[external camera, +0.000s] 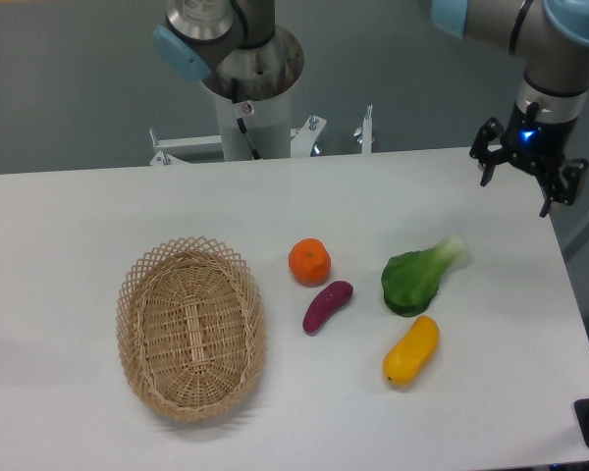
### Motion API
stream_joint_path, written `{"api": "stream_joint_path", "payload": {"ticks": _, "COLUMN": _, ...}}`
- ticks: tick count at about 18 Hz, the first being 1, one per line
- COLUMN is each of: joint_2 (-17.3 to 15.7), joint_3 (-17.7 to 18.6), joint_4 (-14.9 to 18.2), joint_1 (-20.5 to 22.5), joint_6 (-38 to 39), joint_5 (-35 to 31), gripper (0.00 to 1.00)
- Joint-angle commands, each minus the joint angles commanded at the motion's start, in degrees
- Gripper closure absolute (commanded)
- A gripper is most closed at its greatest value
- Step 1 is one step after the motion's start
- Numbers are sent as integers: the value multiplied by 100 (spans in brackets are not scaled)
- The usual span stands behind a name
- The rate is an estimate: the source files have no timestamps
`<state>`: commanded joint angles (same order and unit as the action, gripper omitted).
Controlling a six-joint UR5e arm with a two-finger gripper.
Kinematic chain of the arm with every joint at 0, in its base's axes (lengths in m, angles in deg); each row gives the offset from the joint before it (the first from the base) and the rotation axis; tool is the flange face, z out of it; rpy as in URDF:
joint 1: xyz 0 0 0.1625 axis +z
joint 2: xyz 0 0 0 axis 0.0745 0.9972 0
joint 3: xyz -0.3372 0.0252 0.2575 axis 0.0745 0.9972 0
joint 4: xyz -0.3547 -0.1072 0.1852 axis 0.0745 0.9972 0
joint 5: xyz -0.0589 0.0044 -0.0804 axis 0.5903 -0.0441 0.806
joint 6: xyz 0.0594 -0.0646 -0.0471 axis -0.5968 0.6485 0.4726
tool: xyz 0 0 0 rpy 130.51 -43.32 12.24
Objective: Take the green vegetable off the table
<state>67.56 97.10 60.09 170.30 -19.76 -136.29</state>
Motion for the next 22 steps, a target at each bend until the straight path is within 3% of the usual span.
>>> {"api": "stream_joint_path", "payload": {"ticks": 11, "joint_2": -70, "joint_3": 298, "joint_4": -97, "joint_1": 61, "joint_6": -26, "joint_5": 61, "gripper": 0}}
{"api": "stream_joint_path", "payload": {"ticks": 18, "joint_2": -53, "joint_3": 755, "joint_4": -615, "joint_1": 62, "joint_6": -122, "joint_5": 26, "gripper": 0}}
{"api": "stream_joint_path", "payload": {"ticks": 22, "joint_2": 166, "joint_3": 1028, "joint_4": -904, "joint_1": 62, "joint_6": -649, "joint_5": 0, "gripper": 0}}
